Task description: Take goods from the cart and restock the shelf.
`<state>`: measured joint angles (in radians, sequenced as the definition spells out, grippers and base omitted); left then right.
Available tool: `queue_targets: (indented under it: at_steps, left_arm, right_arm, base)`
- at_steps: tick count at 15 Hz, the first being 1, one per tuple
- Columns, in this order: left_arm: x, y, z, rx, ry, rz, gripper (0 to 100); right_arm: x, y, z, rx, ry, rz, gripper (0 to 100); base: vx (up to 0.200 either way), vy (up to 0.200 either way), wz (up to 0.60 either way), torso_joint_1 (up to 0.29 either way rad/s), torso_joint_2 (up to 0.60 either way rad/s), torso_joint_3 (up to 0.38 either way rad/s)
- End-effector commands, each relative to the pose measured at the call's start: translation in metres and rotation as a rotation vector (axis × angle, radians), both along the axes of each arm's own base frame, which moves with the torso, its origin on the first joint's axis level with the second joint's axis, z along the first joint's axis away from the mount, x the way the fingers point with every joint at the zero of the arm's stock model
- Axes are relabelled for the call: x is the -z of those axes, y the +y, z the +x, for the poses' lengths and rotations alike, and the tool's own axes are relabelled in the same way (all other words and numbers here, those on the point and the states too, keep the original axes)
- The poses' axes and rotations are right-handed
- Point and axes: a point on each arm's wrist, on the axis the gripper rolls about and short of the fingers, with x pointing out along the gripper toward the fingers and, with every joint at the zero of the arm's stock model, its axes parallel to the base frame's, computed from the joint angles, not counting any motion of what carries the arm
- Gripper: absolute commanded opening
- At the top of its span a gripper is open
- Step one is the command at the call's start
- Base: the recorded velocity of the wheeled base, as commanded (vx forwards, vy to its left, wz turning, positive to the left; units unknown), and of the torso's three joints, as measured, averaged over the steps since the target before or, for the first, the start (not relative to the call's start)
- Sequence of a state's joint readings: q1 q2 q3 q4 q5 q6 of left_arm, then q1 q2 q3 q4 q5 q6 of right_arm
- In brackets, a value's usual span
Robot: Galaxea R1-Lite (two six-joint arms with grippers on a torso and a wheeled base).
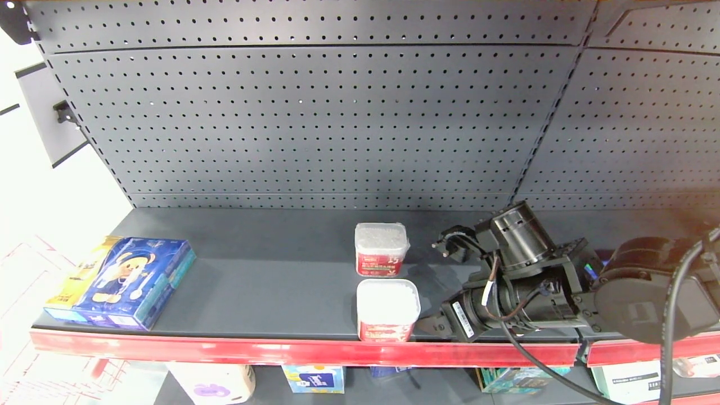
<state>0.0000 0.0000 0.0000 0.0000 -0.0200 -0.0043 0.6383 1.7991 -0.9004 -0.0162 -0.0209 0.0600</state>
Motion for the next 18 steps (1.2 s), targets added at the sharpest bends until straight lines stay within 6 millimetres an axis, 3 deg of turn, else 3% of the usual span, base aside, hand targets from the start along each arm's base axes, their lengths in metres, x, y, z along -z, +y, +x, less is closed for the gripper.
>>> queue_targets:
  at_steps: [1,18]
  left_arm:
    - [0.0,0.0,0.0,0.0,0.0,0.0,100]
    - [0.0,0.0001,0.0,-0.003,0.0,0.0,100]
  right_arm:
    - [-0.0001,-0.0003,-0.0003,0.0,-0.001,0.0,100]
    - [0.0046,0.0015,0.0013,-0.002,0.012,-0.008,100]
  base:
    - [0.0,0.0,0.0,0.0,0.0,0.0]
    - [0.0,0.0,0.0,0.0,0.0,0.0]
